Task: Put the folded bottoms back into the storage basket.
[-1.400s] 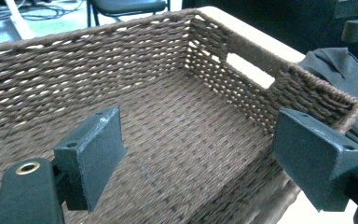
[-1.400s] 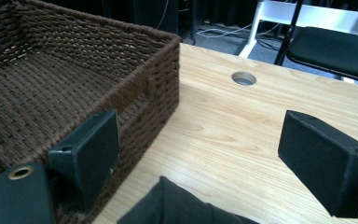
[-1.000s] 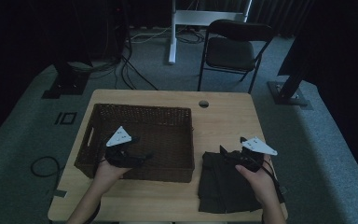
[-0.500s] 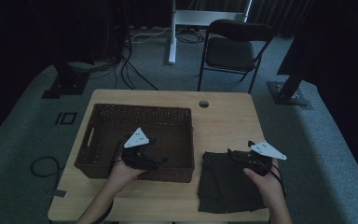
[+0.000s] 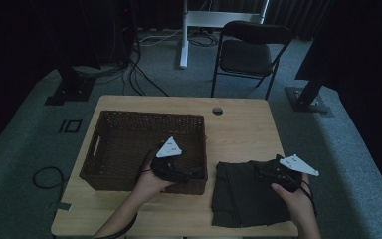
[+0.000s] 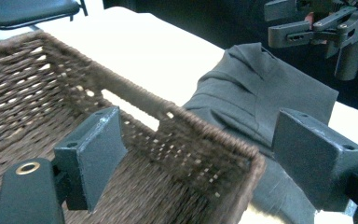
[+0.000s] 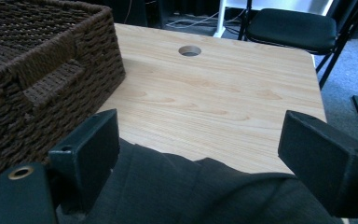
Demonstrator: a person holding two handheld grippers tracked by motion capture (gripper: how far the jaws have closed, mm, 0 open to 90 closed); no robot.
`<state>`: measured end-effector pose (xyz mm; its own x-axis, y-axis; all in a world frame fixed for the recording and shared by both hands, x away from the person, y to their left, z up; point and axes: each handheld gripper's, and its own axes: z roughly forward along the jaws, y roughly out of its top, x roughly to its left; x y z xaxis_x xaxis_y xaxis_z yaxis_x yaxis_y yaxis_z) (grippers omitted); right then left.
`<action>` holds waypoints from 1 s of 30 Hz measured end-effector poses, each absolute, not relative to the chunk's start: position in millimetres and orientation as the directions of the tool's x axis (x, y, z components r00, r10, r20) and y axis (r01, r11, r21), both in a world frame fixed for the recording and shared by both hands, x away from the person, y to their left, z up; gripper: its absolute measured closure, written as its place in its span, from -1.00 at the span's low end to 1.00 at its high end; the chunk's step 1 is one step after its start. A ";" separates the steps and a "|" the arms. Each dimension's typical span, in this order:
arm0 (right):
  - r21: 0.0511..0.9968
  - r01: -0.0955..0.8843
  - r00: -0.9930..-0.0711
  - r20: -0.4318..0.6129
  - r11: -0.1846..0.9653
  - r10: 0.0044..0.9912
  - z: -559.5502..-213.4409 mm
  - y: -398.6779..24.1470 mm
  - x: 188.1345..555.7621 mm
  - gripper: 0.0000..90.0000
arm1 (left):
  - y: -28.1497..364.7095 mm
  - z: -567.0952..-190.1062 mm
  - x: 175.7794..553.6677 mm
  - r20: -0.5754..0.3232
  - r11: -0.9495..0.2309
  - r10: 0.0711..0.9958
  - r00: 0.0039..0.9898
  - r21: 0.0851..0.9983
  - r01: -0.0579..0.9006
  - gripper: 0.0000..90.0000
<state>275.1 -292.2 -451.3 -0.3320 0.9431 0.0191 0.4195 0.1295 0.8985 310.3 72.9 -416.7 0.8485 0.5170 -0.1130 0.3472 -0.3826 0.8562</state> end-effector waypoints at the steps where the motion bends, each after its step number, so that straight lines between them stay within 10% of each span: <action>1: 0.899 0.419 -0.330 0.019 0.128 0.944 -451.4 -294.3 274.6 -0.72 | 69.2 -416.7 310.5 -0.115 -0.382 0.512 0.851 0.857 0.346 -0.63; 30: 0.891 0.446 -0.268 0.049 0.079 0.962 -469.4 -337.8 260.9 -0.72 | -31.3 -437.2 284.5 -0.141 -0.422 0.388 0.911 0.851 0.312 -0.63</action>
